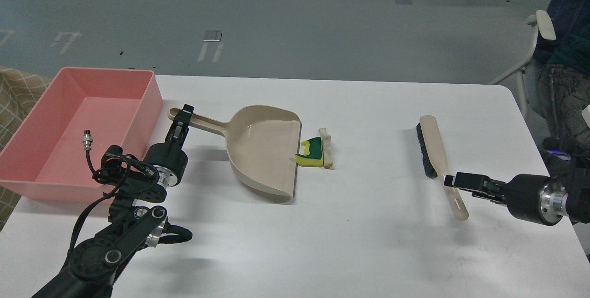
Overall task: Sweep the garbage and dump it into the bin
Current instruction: 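Reach the right gripper down and grasp the brush handle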
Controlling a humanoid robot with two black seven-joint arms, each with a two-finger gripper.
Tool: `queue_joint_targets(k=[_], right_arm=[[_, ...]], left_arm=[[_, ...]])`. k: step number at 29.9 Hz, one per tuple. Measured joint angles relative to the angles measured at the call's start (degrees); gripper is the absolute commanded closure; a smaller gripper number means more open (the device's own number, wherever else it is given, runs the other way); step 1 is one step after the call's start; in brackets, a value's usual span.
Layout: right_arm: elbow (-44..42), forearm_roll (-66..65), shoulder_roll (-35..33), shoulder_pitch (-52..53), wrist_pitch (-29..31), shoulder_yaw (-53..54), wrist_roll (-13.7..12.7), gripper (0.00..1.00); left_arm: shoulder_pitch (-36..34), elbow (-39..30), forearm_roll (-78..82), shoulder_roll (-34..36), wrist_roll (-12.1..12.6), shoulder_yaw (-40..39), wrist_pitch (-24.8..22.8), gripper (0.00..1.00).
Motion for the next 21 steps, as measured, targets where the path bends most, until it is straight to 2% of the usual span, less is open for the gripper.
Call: queue_joint_targets(k=[2, 10, 15, 21], right_arm=[[0.0, 0.0, 0.0, -0.1, 0.0, -0.4, -0.1, 0.21], [0.2, -0.1, 0.2, -0.2, -0.1, -1.1, -0.6, 0.39], [0.5, -0.1, 1.3, -0.2, -0.1, -1.1, -1.4, 0.43], [0.6, -0.1, 1.9, -0.1, -0.1, -1.1, -2.2, 0.43]], left_arm=[[0.0, 0.0, 0.0, 0.0, 0.0, 0.0, 0.0, 1.00], [0.0, 0.0, 0.0, 0.0, -0.3, 0.0, 0.0, 1.00], [0.1, 0.0, 0.0, 0.0, -0.3, 0.0, 0.1, 1.00], [0.2, 0.0, -0.1, 0.0, -0.4, 0.0, 0.1, 1.00]])
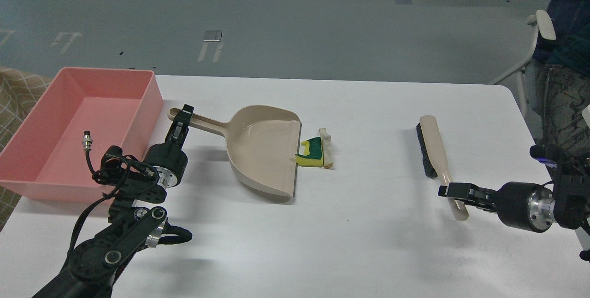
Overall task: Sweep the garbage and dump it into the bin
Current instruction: 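Reach the right gripper down and grasp the brush handle, then sweep the sponge and white piece into the dustpan with the brush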
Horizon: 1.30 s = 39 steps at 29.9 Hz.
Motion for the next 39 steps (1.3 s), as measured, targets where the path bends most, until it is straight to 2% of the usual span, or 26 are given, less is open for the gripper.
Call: queue_joint_targets(k=[7, 14, 19, 20, 25, 28, 39], right_arm=[[0.1, 0.0, 0.5, 0.1, 0.0, 0.0, -0.7, 0.46], [0.4, 0.0, 1.5, 0.1, 0.0, 0.1, -0.8, 0.58], [1.1, 0.1, 1.5, 0.0, 0.0, 0.1, -1.2, 0.76], [1.2, 0.1, 1.5, 0.0, 0.0, 0.1, -1.5, 0.76], [2.0, 0.2, 1.5, 0.0, 0.0, 0.0, -2.2, 0.92], [2.6, 0.2, 1.1, 0.0, 0.1, -0.1, -2.3, 0.98], [3.9, 0.2, 1.6, 1.1, 1.0, 0.3, -2.3, 1.00]], left_arm=[[0.0, 0.0, 0.0, 0.1, 0.0, 0.0, 0.0, 1.00], [0.0, 0.0, 0.0, 0.1, 0.0, 0.0, 0.0, 1.00], [0.0, 0.0, 0.0, 0.1, 0.0, 0.0, 0.0, 1.00], [0.0, 0.0, 0.0, 0.1, 0.0, 0.0, 0.0, 1.00], [-0.1, 0.0, 0.0, 0.1, 0.0, 0.0, 0.0, 1.00], [-0.1, 0.0, 0.0, 0.1, 0.0, 0.0, 0.0, 1.00], [0.1, 0.0, 0.0, 0.3, -0.4, 0.0, -0.1, 1.00]])
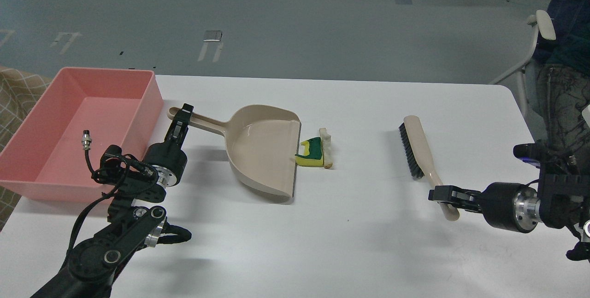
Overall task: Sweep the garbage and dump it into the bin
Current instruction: 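Sweep the sponge and white piece into the dustpan with the brush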
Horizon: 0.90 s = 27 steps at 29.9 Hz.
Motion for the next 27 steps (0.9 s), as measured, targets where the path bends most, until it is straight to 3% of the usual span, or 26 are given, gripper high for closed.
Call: queue_joint_targets(k=[27], right_arm=[[-3.4, 0.6, 22.9, 3.2, 3.3, 0.0, 0.3, 1.00]], left_arm=[[0.3, -0.1, 0.0, 0.2, -0.4, 0.0, 0.1, 1.00]])
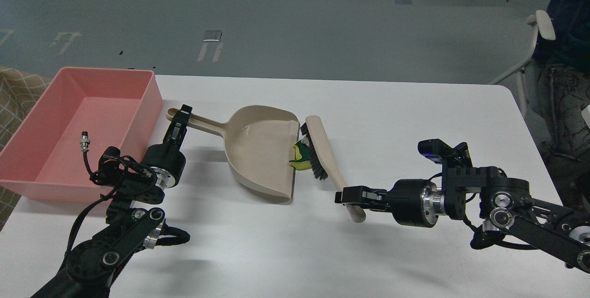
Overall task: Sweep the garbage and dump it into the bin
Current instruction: 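Sweep the sponge and white piece into the dustpan with the brush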
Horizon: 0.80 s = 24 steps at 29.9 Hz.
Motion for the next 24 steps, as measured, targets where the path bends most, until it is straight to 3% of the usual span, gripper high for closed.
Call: queue_joint_targets(k=[12, 24], right_arm=[[-1.7, 0.1, 11.7, 0.7, 0.0, 1.5, 0.0, 1.00], [0.4, 0.1, 7.9, 2.6, 0.0, 5.8, -0.7, 1.00]], left_arm=[[0.2, 0.0, 0.0, 0.0, 0.0, 0.0, 0.0, 1.00], [-0.1, 0.0, -1.9, -0.1, 0.0, -0.6, 0.0, 1.00]])
